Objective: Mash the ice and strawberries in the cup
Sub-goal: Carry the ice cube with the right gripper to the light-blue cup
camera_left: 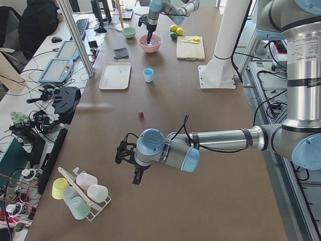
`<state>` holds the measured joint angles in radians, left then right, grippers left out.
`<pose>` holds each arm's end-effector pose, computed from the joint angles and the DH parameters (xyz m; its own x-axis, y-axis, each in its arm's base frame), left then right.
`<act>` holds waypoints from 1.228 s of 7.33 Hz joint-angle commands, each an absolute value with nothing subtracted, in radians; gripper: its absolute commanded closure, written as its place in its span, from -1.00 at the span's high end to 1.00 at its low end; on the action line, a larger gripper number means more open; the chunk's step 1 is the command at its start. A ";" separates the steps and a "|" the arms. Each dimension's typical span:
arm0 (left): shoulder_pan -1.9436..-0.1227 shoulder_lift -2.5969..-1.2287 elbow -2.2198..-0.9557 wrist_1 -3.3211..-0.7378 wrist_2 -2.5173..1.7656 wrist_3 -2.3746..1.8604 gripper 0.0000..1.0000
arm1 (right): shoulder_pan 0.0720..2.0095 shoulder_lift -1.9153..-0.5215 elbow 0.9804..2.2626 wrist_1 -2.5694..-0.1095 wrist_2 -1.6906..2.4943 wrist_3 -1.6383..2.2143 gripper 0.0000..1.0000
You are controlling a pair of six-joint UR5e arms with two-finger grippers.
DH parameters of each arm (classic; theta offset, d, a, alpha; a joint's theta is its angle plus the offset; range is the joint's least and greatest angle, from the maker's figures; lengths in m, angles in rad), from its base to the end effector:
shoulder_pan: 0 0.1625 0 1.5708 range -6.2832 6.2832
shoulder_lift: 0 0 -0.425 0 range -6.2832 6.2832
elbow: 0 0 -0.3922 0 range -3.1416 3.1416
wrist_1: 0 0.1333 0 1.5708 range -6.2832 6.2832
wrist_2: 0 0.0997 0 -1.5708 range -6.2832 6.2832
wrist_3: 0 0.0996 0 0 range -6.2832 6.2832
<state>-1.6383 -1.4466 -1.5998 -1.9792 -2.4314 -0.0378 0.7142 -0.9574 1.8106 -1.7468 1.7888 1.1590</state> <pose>-0.0882 -0.4477 0.6526 0.6634 0.1531 -0.7325 0.0893 0.9557 0.2806 -0.4113 -0.5044 0.2279 0.7546 0.1370 0.6417 -0.2565 0.9617 0.0963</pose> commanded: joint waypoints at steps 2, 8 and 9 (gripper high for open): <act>-1.638 -1.447 -1.588 -1.980 -2.431 -0.037 0.97 | 0.613 -0.709 1.621 -1.664 1.783 1.412 -0.51; -1.638 -1.443 -1.555 -1.982 -2.437 -0.029 0.97 | 0.506 -0.689 1.437 -1.310 1.634 1.514 -0.49; -1.638 -1.447 -1.552 -1.980 -2.434 -0.029 0.97 | 0.499 -0.689 1.437 -1.310 1.634 1.514 -0.45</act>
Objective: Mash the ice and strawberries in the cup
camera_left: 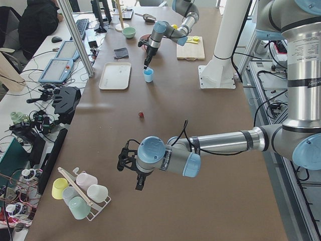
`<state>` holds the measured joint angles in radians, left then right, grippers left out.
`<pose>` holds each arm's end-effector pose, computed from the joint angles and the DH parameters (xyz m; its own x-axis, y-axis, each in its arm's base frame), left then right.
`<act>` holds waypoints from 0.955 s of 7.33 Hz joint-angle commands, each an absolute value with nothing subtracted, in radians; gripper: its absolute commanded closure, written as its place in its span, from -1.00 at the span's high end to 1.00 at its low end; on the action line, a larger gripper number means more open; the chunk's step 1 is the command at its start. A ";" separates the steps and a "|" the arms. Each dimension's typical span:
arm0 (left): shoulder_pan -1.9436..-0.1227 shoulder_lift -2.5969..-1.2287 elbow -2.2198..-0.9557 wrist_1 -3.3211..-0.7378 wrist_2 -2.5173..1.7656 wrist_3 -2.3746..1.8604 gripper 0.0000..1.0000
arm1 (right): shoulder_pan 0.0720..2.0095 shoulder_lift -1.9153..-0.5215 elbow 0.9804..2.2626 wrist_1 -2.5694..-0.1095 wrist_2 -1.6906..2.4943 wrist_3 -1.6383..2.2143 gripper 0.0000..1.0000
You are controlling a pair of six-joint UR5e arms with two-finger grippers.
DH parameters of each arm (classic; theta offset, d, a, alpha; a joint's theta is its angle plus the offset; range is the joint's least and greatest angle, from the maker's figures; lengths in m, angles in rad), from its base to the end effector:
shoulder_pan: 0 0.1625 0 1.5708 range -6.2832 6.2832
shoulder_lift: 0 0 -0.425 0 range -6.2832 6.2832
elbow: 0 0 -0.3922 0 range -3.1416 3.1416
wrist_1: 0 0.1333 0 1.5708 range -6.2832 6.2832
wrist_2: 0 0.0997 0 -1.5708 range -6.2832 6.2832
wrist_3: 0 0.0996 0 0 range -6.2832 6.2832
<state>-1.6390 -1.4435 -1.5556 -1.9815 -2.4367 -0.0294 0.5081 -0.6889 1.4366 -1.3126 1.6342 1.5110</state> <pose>-0.0878 -0.4426 0.6756 0.6580 0.1289 -0.7419 0.0851 0.9662 0.2433 -0.5961 -0.4773 0.1350 0.4931 0.2063 0.8452 -0.4100 0.9119 0.0166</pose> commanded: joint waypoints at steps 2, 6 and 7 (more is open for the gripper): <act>-1.640 -1.447 -1.554 -1.982 -2.434 -0.028 0.97 | 0.503 -0.693 1.440 -1.310 1.637 1.502 0.94; -1.638 -1.448 -1.558 -1.982 -2.433 -0.034 0.97 | 0.615 -0.768 1.587 -1.473 1.791 1.311 0.99; -1.638 -1.448 -1.560 -1.986 -2.433 -0.035 0.97 | 0.668 -0.854 1.658 -1.505 1.821 1.196 0.99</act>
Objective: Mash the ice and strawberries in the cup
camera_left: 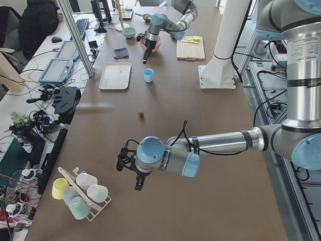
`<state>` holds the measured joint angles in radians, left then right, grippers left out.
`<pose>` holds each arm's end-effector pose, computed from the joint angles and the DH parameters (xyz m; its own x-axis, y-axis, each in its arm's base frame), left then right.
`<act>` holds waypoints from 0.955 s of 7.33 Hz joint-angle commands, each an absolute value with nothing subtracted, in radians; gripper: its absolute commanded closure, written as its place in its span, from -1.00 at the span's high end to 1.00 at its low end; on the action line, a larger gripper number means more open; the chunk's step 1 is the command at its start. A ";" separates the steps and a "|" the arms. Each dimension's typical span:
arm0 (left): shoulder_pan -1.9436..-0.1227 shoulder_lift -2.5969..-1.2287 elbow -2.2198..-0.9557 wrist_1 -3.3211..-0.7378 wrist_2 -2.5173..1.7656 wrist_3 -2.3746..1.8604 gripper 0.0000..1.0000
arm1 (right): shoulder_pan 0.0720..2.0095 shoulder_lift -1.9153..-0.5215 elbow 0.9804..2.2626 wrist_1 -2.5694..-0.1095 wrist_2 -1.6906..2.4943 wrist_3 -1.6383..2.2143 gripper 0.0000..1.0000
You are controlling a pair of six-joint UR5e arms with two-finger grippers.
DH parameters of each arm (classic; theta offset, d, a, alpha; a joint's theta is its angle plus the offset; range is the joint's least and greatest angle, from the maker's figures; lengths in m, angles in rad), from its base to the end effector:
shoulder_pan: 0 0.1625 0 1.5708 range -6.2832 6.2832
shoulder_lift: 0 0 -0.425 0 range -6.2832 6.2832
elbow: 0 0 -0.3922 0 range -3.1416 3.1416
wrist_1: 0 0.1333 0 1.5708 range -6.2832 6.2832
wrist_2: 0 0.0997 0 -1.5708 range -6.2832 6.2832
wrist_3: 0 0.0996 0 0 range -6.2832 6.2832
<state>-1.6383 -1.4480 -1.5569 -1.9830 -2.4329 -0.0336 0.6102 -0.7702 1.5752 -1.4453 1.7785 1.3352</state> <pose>-0.0879 -0.4451 0.6730 0.6607 0.1298 -0.7393 0.0871 0.9650 0.2473 -0.5210 -0.5019 0.1540 0.5753 0.1236 0.8085 -0.2992 0.9518 0.0674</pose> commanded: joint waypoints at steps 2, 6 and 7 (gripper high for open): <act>-1.638 -1.447 -1.560 -1.987 -2.433 -0.035 0.97 | 0.751 -1.097 1.815 -1.493 1.856 0.969 0.99; -1.640 -1.442 -1.562 -1.988 -2.434 -0.034 0.97 | 0.790 -1.273 1.882 -1.499 1.838 0.952 0.96; -1.640 -1.442 -1.563 -1.990 -2.433 -0.034 0.97 | 0.787 -1.256 1.875 -1.497 1.829 1.080 0.93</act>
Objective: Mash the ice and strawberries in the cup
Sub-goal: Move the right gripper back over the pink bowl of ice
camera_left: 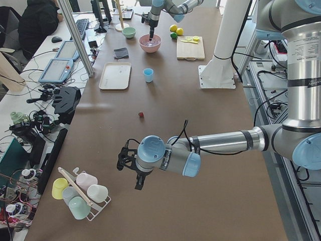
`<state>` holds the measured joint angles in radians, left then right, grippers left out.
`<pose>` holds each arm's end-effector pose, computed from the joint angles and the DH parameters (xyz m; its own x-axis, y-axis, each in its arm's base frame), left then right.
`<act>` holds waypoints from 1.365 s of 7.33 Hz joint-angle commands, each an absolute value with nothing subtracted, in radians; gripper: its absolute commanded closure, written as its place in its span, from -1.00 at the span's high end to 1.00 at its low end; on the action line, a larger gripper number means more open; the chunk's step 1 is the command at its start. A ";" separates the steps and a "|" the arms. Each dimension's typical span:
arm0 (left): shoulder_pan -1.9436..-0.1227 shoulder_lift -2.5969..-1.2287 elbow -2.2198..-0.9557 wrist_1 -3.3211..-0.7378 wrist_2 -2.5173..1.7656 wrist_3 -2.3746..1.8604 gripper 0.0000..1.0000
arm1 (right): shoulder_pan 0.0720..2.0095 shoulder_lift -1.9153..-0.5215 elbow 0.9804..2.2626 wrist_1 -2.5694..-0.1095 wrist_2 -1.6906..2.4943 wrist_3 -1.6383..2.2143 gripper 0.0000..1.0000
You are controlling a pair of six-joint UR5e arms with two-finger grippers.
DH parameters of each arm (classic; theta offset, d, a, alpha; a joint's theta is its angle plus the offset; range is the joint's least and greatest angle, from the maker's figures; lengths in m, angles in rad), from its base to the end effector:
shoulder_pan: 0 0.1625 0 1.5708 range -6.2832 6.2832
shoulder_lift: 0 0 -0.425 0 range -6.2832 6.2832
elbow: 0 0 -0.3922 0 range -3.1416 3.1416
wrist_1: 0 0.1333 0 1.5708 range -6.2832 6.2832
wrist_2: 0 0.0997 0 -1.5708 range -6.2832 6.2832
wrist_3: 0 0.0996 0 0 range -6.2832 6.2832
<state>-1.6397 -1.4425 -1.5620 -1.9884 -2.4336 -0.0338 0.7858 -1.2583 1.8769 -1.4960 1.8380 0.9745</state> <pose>-0.0883 -0.4428 0.6722 0.6606 0.1326 -0.7389 0.0885 0.9637 0.2520 -0.3401 -0.4918 0.3496 0.7660 0.0003 0.6429 -0.1606 0.9684 0.1909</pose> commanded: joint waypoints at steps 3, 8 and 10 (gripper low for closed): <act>-1.640 -1.439 -1.562 -2.002 -2.433 -0.035 0.97 | 0.792 -1.258 1.870 -1.497 1.774 1.217 0.93; -1.638 -1.445 -1.555 -2.002 -2.431 -0.035 0.97 | 0.695 -1.278 1.871 -1.596 1.721 0.900 0.65; -1.638 -1.445 -1.557 -2.002 -2.433 -0.035 0.97 | 0.718 -1.221 1.864 -1.724 1.723 0.726 0.66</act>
